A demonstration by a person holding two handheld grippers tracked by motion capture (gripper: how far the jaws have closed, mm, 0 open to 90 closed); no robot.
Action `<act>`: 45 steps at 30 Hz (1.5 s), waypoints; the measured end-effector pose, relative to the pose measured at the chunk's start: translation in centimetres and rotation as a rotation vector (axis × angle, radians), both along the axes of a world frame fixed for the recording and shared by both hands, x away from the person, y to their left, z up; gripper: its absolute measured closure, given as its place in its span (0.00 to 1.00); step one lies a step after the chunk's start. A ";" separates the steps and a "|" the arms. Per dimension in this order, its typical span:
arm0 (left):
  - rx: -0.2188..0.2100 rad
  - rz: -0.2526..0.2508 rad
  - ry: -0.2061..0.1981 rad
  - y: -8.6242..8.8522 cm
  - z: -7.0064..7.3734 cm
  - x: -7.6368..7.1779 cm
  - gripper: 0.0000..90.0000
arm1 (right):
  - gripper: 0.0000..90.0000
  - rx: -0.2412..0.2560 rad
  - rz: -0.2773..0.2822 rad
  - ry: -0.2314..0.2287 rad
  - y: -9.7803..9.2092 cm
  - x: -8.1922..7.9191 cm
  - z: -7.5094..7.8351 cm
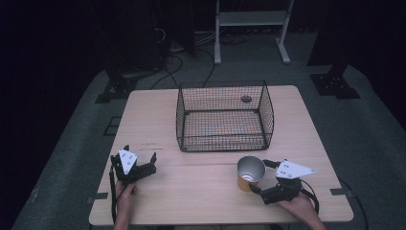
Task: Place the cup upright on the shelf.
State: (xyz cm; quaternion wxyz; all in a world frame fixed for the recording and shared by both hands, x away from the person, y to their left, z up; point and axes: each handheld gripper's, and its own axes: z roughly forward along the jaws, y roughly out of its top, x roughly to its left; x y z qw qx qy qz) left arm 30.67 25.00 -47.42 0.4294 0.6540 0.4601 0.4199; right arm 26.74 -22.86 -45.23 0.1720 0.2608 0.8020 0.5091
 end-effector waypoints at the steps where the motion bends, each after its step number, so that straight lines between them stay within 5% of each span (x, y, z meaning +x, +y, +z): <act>1: 0.000 0.000 0.000 0.0 0.0 0.0 0.00 | 0.02 0.000 0.000 0.000 0.0 0.0 0.0; 31: 0.001 -0.001 -0.001 0.0 0.0 0.0 0.00 | 0.03 0.013 0.041 0.002 2.0 0.6 0.3; 45: 0.000 -0.001 -0.001 0.0 0.0 0.0 0.00 | 0.13 0.048 0.052 0.003 1.5 0.6 0.6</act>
